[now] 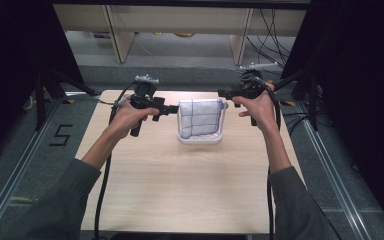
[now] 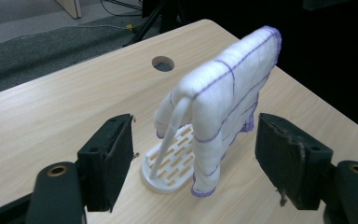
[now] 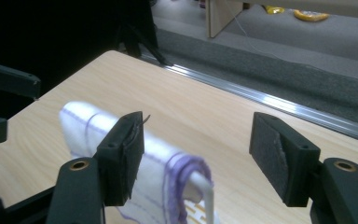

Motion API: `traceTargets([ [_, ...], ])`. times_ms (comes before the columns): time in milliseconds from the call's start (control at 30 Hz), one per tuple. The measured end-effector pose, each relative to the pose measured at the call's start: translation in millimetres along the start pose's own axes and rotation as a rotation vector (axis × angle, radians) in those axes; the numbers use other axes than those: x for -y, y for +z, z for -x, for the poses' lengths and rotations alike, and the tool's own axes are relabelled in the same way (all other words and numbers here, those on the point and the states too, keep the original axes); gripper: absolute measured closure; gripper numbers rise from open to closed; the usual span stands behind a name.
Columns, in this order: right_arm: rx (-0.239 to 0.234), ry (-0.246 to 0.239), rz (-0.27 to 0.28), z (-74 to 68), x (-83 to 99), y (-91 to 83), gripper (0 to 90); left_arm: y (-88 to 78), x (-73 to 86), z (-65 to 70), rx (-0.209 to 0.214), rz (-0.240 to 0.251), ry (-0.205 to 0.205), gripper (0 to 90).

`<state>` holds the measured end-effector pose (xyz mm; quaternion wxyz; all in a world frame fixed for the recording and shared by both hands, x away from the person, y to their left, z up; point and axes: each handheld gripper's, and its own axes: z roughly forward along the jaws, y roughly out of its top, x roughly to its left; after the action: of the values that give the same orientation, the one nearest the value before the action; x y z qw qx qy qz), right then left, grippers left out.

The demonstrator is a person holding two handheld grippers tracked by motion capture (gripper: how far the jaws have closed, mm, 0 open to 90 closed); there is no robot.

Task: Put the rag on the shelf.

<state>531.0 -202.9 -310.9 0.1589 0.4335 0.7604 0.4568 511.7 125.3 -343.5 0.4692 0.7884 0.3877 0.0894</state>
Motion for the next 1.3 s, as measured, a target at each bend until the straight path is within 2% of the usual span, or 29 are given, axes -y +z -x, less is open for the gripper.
traceTargets([
  [100,-0.002,-0.021,0.003,-4.6,6.6,-7.2,34.4,-3.1,8.8,1.2,-0.002,0.003,0.001,25.7],
  [200,-0.017,-0.03,0.014,-8.5,13.7,-11.4,32.6,-6.8,16.6,4.5,-0.007,0.012,0.019,24.9],
  [233,-0.008,-0.038,0.015,-9.7,16.2,-12.8,32.6,-8.8,18.9,4.4,-0.002,0.004,0.031,24.7],
  [300,-0.012,-0.031,0.013,-11.9,21.7,-14.5,32.5,-10.5,23.7,7.1,0.004,0.022,0.016,24.7],
  [433,-0.022,-0.028,0.03,-16.4,31.8,-19.1,31.8,-14.7,33.0,13.1,0.015,0.031,0.024,24.2],
  [500,-0.019,-0.045,0.033,-18.2,36.8,-21.8,31.0,-16.8,38.4,16.0,0.02,0.034,0.028,23.4],
  [567,-0.021,-0.039,0.039,-22.2,42.8,-25.0,31.0,-18.1,44.2,18.4,0.027,0.033,0.031,22.8],
  [667,-0.039,-0.056,0.055,-25.5,52.6,-28.1,30.9,-21.1,53.7,22.2,0.029,0.039,0.037,22.1],
  [733,-0.043,-0.062,0.042,-29.5,60.0,-30.8,30.7,-23.3,60.5,24.4,0.032,0.037,0.042,22.1],
  [800,-0.034,-0.087,0.038,-32.0,67.4,-32.7,30.5,-24.9,67.7,26.4,0.038,0.043,0.043,22.1],
  [867,-0.045,-0.078,0.046,-35.1,74.8,-33.5,30.4,-27.1,74.8,28.8,0.042,0.039,0.044,22.1],
  [900,-0.052,-0.096,0.039,-34.7,77.4,-34.8,30.4,-27.8,78.3,29.7,0.048,0.041,0.048,22.2],
  [933,-0.049,-0.084,0.031,-36.8,80.7,-35.6,30.4,-28.4,81.9,31.2,0.045,0.039,0.051,22.2],
  [1100,-0.08,-0.108,0.038,-40.6,95.5,-35.3,30.4,-28.7,98.7,35.7,0.059,0.026,0.057,22.1],
  [1133,-0.08,-0.1,0.04,-42.1,97.9,-34.6,30.4,-28.3,101.6,36.8,0.057,0.027,0.054,22.2],
  [1167,-0.075,-0.094,0.016,-43.6,99.1,-36.8,30.4,-28.1,104.1,37.4,0.061,0.022,0.059,22.1],
  [1200,-0.078,-0.083,0.026,-45.8,101.0,-37.4,30.4,-27.9,106.8,38.3,0.058,0.023,0.063,22.1],
  [1233,-0.062,-0.117,0.043,-45.7,102.5,-37.8,30.4,-27.9,109.6,39.1,0.059,0.025,0.065,22.1],
  [1267,-0.054,-0.124,0.037,-47.4,103.9,-39.5,30.2,-27.1,112.6,40.0,0.065,0.033,0.064,22.0],
  [1300,-0.065,-0.119,0.047,-49.0,106.4,-38.9,30.2,-27.1,115.1,41.1,0.058,0.027,0.069,21.8],
])
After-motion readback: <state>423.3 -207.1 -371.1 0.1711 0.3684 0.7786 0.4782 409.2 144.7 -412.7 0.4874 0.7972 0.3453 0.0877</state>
